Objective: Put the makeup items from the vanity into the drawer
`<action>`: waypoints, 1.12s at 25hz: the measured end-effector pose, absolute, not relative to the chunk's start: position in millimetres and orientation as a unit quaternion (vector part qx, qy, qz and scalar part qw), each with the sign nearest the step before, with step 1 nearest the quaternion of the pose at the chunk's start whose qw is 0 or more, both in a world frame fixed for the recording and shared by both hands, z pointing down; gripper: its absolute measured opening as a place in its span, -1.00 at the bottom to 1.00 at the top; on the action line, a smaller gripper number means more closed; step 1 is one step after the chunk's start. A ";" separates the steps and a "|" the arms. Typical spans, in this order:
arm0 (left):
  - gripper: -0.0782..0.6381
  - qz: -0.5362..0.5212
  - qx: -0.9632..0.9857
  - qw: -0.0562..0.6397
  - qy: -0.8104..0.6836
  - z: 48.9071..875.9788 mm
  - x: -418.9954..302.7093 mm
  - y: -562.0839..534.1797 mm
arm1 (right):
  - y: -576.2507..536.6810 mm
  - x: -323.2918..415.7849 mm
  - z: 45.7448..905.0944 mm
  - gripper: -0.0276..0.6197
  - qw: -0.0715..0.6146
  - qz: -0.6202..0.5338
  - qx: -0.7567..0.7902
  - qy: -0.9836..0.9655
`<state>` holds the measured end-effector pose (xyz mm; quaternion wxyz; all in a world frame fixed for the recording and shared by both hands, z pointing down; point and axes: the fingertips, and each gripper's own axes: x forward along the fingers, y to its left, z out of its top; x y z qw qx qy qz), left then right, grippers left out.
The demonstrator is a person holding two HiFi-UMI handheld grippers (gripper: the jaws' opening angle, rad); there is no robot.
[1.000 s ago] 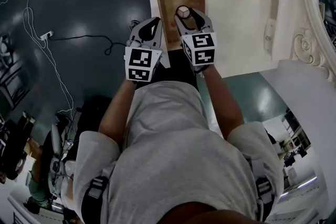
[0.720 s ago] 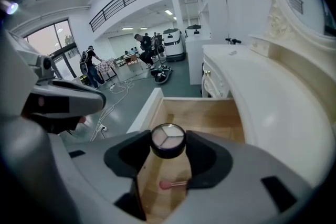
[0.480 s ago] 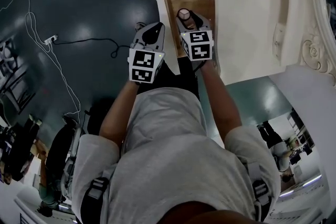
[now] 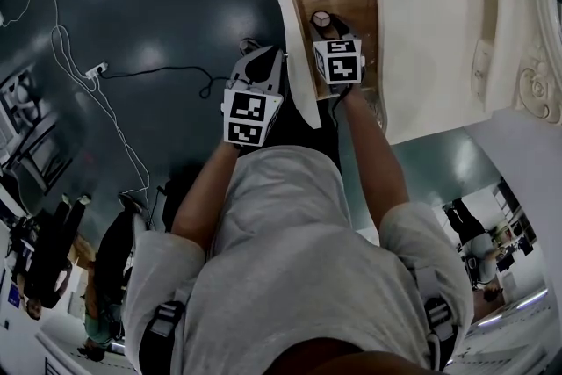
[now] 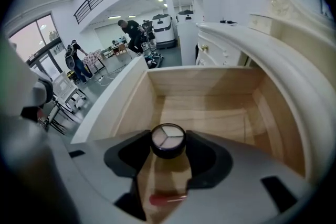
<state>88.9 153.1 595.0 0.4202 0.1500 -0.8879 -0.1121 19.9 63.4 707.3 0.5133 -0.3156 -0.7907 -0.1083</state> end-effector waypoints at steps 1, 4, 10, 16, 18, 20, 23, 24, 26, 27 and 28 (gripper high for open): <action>-0.76 -0.113 0.150 0.421 -0.887 595.2 89.9 155.9 | 64.9 20.1 709.6 -0.23 0.515 -0.110 -0.315 -0.789; -0.76 -0.115 0.154 0.419 -0.887 594.1 90.7 163.2 | 65.8 20.1 715.0 -0.23 0.520 -0.114 -0.306 -0.789; -0.76 -0.115 0.155 0.420 -0.887 596.2 91.4 175.2 | 63.8 23.0 723.9 -0.23 0.529 -0.115 -0.293 -0.788; -0.76 -0.115 0.158 0.419 -0.887 595.4 94.0 180.3 | 63.9 24.1 730.2 -0.23 0.534 -0.116 -0.287 -0.786; -0.76 -0.115 0.157 0.418 -0.887 595.0 94.8 182.0 | 63.4 25.5 732.4 -0.23 0.536 -0.118 -0.287 -0.786; -0.76 -0.114 0.157 0.416 -0.888 594.1 95.5 183.4 | 63.4 27.2 733.8 -0.23 0.536 -0.123 -0.289 -0.784; -0.76 -0.115 0.157 0.413 -0.890 591.0 96.1 184.2 | 62.9 30.4 735.4 -0.23 0.539 -0.124 -0.295 -0.779; -0.76 -0.115 0.158 0.411 -0.890 589.3 96.0 184.2 | 62.4 30.4 734.5 -0.22 0.539 -0.123 -0.295 -0.779; -0.76 -0.115 0.160 0.408 -0.891 585.3 95.7 184.7 | 61.0 28.5 729.2 -0.22 0.535 -0.125 -0.294 -0.782; -0.76 -0.115 0.161 0.406 -0.892 583.0 95.8 185.1 | 60.4 27.4 725.0 -0.22 0.531 -0.127 -0.293 -0.785; -0.76 -0.115 0.163 0.405 -0.893 580.5 96.0 185.8 | 59.9 26.3 719.8 -0.22 0.527 -0.130 -0.292 -0.788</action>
